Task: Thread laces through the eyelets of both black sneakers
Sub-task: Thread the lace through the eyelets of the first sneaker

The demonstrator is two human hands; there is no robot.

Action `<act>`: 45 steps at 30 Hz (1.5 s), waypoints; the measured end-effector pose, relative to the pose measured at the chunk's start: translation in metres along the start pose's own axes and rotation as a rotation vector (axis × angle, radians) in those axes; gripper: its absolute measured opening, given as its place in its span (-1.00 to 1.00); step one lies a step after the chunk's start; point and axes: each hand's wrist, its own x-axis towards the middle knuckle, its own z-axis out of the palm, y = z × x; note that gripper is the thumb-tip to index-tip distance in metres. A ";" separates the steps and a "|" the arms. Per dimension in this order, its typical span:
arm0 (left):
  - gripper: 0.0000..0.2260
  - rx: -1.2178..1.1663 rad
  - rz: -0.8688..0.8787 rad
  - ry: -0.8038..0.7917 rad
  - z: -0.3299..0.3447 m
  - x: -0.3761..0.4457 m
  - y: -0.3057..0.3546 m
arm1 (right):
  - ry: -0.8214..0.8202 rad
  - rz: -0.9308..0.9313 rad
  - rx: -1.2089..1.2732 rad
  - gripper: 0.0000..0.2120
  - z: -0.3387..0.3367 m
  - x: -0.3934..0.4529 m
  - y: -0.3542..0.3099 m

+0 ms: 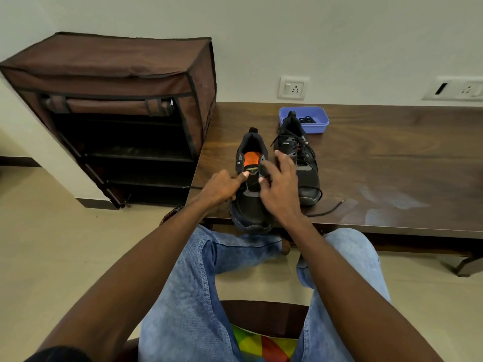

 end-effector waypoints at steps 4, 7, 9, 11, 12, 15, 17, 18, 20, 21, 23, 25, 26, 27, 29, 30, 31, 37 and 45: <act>-0.62 0.006 0.002 0.010 0.002 0.000 0.002 | -0.293 0.013 0.023 -0.77 0.012 -0.004 -0.001; -0.59 0.000 -0.012 0.019 0.003 0.002 0.001 | -0.289 0.064 0.076 -0.80 0.011 -0.002 -0.002; -0.58 0.004 -0.015 0.018 0.004 0.002 0.001 | -0.245 0.159 0.139 -0.79 0.006 -0.001 -0.004; -0.58 0.011 -0.012 0.010 0.003 0.002 0.001 | -0.064 0.412 0.407 -0.79 0.000 0.003 -0.005; -0.58 0.007 -0.013 0.005 0.003 0.002 0.000 | 0.061 0.596 0.614 -0.80 -0.005 0.007 -0.006; -0.55 0.003 -0.011 0.005 0.003 0.002 0.000 | 0.385 0.993 0.902 -0.81 -0.018 0.018 0.008; -0.54 0.012 -0.017 0.012 0.003 0.003 -0.001 | 0.407 0.913 0.615 -0.84 -0.023 0.019 0.013; -0.56 0.013 -0.019 0.010 0.003 0.003 -0.001 | 0.379 0.777 0.408 -0.84 -0.024 0.016 0.013; -0.59 0.013 -0.016 0.001 0.002 0.003 0.000 | 0.328 0.353 0.108 -0.75 -0.019 0.010 0.013; -0.60 0.013 -0.011 0.001 0.002 0.002 0.000 | 0.249 0.191 0.057 -0.73 -0.015 0.009 0.013; -0.63 0.013 -0.005 0.007 0.002 0.001 0.001 | -0.011 0.009 0.046 -0.74 -0.002 0.005 0.011; -0.64 0.017 0.004 0.012 0.002 0.000 0.003 | -0.254 -0.034 0.042 -0.77 0.009 0.000 0.007; -0.64 0.021 0.007 0.013 0.003 0.000 0.003 | -0.298 -0.014 0.077 -0.78 0.012 0.000 0.006; -0.64 0.022 0.006 0.013 0.003 0.000 0.003 | -0.304 0.015 0.125 -0.80 0.013 0.001 0.005; -0.64 0.016 0.003 0.013 0.004 0.001 0.003 | -0.305 0.057 0.161 -0.82 0.009 0.002 0.002; -0.63 0.012 0.002 0.016 0.004 0.001 0.003 | -0.310 0.070 0.155 -0.83 0.007 0.002 0.001; -0.62 0.009 0.002 0.020 0.004 0.001 0.003 | -0.309 0.089 0.163 -0.84 0.006 0.002 0.001; -0.63 0.003 -0.003 0.001 0.003 0.001 0.002 | 0.247 0.783 0.915 -0.85 -0.010 0.012 -0.002; -0.63 -0.016 -0.004 0.001 0.002 -0.001 0.001 | 0.269 0.141 0.117 -0.78 -0.008 0.009 0.015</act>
